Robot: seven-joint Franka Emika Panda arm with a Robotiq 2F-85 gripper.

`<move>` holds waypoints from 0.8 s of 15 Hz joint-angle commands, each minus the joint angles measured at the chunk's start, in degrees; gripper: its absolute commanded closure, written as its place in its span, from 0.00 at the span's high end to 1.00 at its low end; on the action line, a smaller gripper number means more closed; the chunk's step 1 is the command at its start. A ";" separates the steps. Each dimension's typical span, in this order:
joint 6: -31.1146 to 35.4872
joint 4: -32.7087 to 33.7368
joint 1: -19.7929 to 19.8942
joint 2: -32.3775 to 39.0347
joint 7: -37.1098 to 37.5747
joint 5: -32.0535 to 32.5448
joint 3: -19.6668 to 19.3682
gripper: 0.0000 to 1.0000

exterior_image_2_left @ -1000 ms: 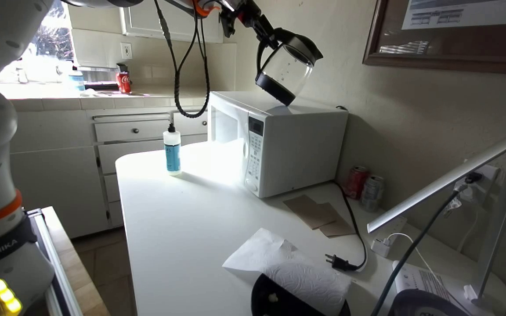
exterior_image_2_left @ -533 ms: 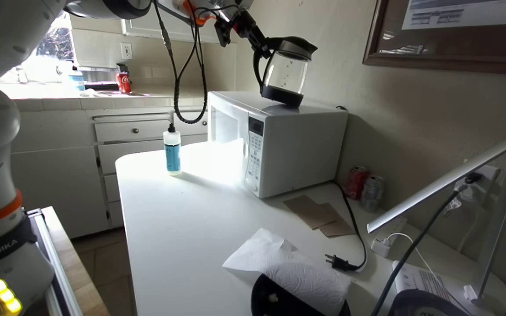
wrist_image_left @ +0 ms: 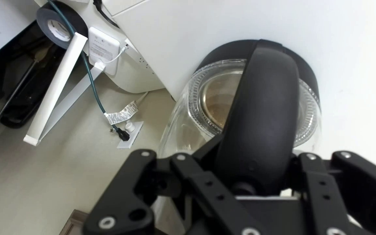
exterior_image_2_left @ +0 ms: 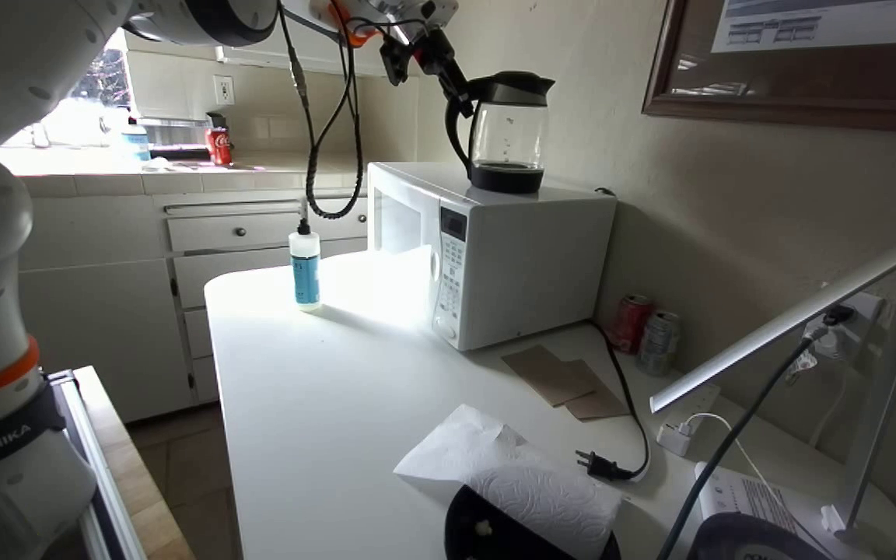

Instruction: Put the kettle on top of the microwave.

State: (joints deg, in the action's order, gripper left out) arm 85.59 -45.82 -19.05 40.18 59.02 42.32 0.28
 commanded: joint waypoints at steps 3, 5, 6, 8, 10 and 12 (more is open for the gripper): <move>-3.85 4.78 1.14 1.41 -2.76 -4.15 0.84 0.46; -4.58 5.40 1.24 1.33 -3.15 -4.51 0.73 0.60; -4.84 5.78 1.35 1.32 -3.59 -4.76 0.75 0.67; -4.85 6.51 1.49 1.22 -4.29 -5.28 0.84 0.83; -4.61 7.22 1.74 0.97 -5.02 -5.93 1.06 0.98; -4.46 7.83 1.77 0.38 -6.14 -6.55 1.30 1.00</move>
State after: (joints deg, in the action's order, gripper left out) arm 82.67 -40.87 -17.87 40.22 55.13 37.99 0.45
